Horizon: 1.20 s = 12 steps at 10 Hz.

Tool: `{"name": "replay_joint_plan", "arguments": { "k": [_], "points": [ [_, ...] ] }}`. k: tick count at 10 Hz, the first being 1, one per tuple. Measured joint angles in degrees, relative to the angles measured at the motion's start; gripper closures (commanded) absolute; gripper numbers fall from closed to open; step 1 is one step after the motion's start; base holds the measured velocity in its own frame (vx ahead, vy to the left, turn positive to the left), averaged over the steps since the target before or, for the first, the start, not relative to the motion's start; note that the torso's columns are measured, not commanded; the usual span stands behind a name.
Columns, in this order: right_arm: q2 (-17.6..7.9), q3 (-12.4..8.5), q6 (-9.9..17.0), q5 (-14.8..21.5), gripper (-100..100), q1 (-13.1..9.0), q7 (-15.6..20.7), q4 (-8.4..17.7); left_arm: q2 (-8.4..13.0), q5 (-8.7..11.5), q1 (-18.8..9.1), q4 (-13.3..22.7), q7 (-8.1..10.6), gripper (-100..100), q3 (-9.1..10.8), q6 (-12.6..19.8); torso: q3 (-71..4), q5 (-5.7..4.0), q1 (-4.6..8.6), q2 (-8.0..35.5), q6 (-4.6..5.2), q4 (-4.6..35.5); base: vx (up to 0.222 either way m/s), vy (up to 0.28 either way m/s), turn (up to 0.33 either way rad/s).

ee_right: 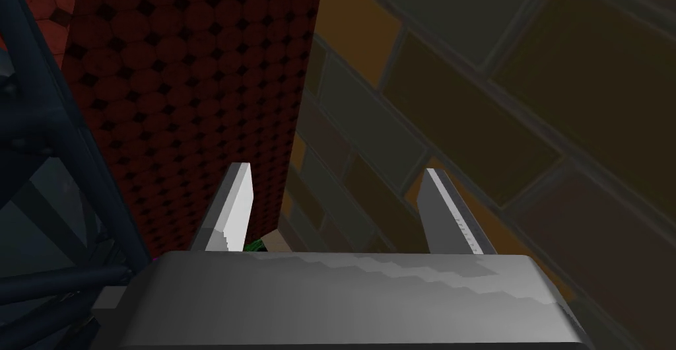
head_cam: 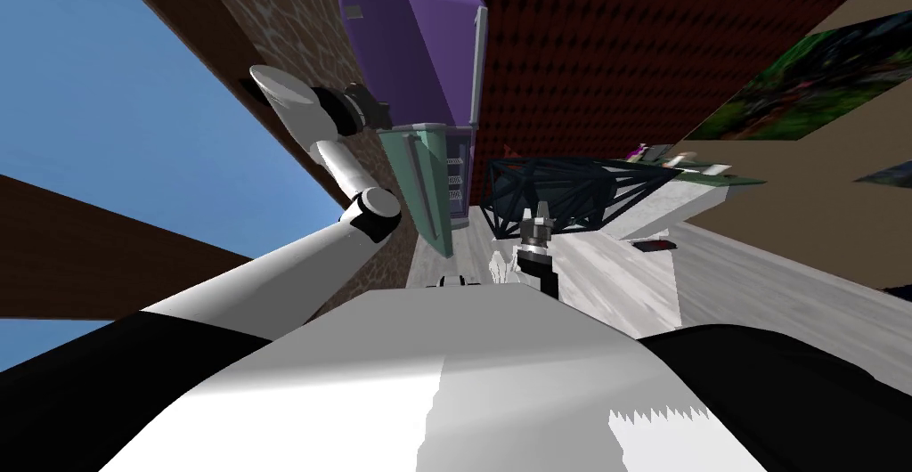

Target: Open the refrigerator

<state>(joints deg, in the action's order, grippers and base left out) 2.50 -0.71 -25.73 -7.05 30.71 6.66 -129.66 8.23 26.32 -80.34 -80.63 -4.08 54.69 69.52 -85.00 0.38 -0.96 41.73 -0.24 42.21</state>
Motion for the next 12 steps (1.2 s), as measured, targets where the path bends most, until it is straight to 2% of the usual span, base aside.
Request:
{"name": "replay_joint_plan", "arguments": {
  "k": [1, 2, 3, 5, 7, 8, 9, 10, 11, 12],
  "points": [
    [0.01, 0.01, 0.00, 0.00, 0, -0.01, 0.00, 0.00, 0.69, 0.65, -0.09, -0.28, 0.97, 100, -1.72, -1.07, 0.31, -0.41, 1.07, 0.40, 0.24, 0.04, 0.022, 0.026, -0.001],
    [0.03, 0.03, 0.00, 0.00, 0, -0.02, 0.00, -0.01, 1.10, 0.70, -0.47, 0.49, 1.22, 100, -3.36, -2.05, 0.53, -0.60, 1.56, 0.71, 0.30, 0.13, 0.031, 0.169, 0.310],
    [0.02, 0.01, 0.00, 0.00, 0, -0.01, 0.00, -0.01, 3.45, 2.73, 0.34, 0.33, 2.10, 100, -4.86, -3.74, 0.60, -0.38, 0.84, 0.78, 0.14, 0.19, 0.051, 0.190, 0.158],
    [0.02, 0.02, 0.00, 0.00, 0, -0.03, 0.00, 0.00, 3.92, 5.55, 1.23, -2.52, 5.46, 100, -8.37, -5.47, 0.48, -0.43, 1.13, 0.65, 0.30, 0.09, 0.012, 0.062, -0.031],
    [0.03, 0.04, 0.00, 0.00, 0, -0.03, 0.00, -0.01, 3.82, 6.02, 1.23, -3.00, 7.72, 100, -12.02, -5.58, 0.47, -0.52, 1.35, 0.60, 0.27, 0.09, -0.008, -0.019, 0.003],
    [0.04, 0.04, 0.00, 0.00, 0, -0.03, 0.00, -0.01, 3.92, 6.15, 1.19, -2.83, 7.89, 100, -13.32, -5.58, 0.44, -0.45, 1.17, 0.57, 0.25, 0.08, 0.033, 0.137, 0.463],
    [0.02, 0.02, 0.00, 0.00, 0, -0.02, 0.00, -0.01, 5.38, 7.98, 2.79, -4.91, 9.08, 100, -14.86, -6.57, 0.38, -0.23, 0.43, 0.44, 0.18, 0.05, 0.053, 0.204, -0.032],
    [0.01, 0.01, 0.00, 0.00, 0, -0.02, 0.00, 0.00, 6.47, 9.91, 3.25, -5.78, 10.78, 100, -16.49, -7.92, 0.33, -0.16, 0.33, 0.41, 0.21, 0.02, 0.027, 0.123, -0.017],
    [0.01, 0.02, 0.00, 0.00, 0, -0.02, 0.00, 0.00, 6.55, 11.21, 3.35, -5.91, 12.47, 100, -18.24, -8.91, 0.38, -0.33, 0.88, 0.50, 0.24, 0.03, 0.019, 0.043, 0.007],
    [0.02, 0.03, 0.00, 0.00, 0, -0.02, 0.00, 0.00, 6.47, 11.53, 3.28, -5.97, 13.64, -100, -20.07, -9.32, 0.45, -0.50, 1.34, 0.57, 0.27, 0.08, 0.044, -0.013, 0.054]
  ]
}}
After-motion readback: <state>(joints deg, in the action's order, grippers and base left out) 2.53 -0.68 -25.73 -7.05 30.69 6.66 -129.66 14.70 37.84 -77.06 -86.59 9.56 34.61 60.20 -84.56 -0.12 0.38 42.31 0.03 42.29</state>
